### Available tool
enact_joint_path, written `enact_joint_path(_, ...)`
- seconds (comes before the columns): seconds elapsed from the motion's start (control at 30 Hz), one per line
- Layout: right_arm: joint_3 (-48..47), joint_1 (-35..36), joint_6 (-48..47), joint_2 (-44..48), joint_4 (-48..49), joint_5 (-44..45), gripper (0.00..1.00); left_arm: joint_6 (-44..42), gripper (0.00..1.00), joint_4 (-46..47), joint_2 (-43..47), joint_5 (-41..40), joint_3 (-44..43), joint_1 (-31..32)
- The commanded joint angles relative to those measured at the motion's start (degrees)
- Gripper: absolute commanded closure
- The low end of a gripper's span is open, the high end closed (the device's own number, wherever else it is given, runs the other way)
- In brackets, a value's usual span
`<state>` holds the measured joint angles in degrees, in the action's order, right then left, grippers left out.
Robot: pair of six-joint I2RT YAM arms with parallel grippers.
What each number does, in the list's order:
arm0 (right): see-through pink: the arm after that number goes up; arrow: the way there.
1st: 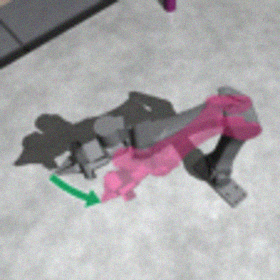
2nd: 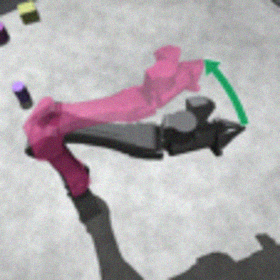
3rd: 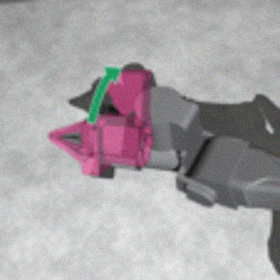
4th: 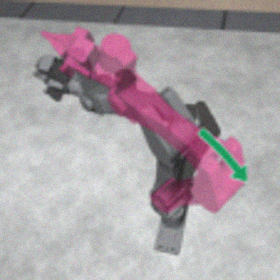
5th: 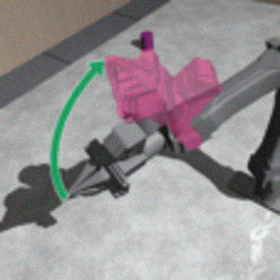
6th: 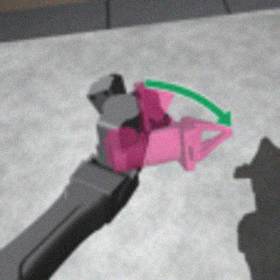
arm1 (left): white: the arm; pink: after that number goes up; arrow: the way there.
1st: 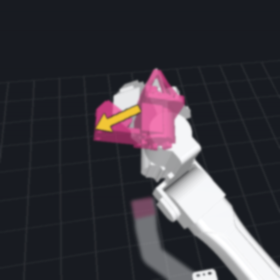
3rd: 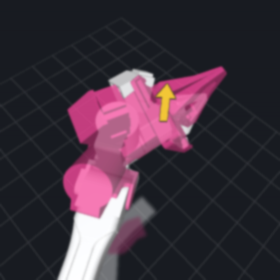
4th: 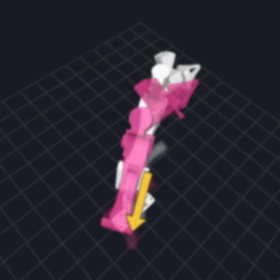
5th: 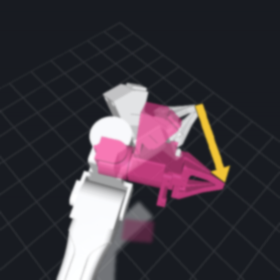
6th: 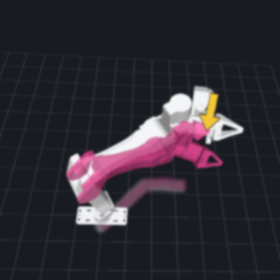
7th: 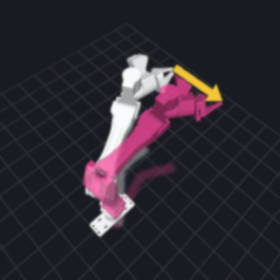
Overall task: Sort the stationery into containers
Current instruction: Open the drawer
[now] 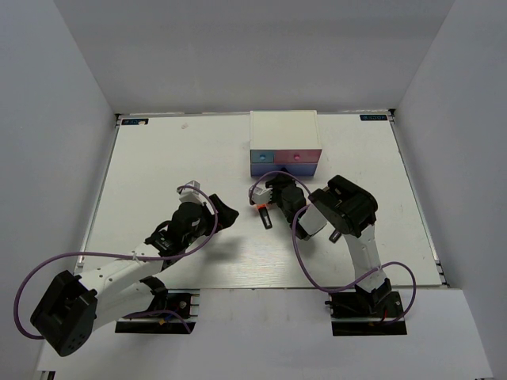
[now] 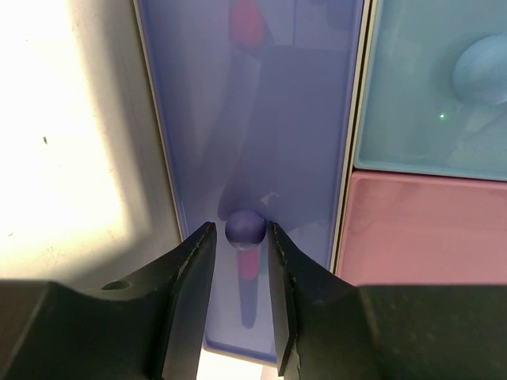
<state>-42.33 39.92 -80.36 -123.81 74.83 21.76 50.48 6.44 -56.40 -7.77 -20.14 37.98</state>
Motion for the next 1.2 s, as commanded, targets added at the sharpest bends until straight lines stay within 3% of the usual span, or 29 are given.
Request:
enact_joint_path(0.0, -0.1, -0.5, 0.0, 0.2, 33.4, 1.0, 0.62, -0.2, 0.00, -0.1, 1.4, -0.7, 0.3, -0.3)
enact_joint_path(0.13, -0.5, -0.5, 0.4, 0.0, 33.5, 0.7, 0.63, -0.2, 0.00, -0.1, 1.4, -0.7, 0.3, -0.3)
enact_joint_path(0.37, -0.9, -0.5, 0.7, -0.3, 33.4, 0.9, 0.79, -0.2, 0.00, -0.1, 1.4, -0.7, 0.3, -0.3)
enact_joint_path(1.17, 8.5, 1.6, 3.0, 6.7, 33.3, 1.9, 0.82, -0.2, 0.00, 0.4, 1.4, -0.7, 0.3, -0.3)
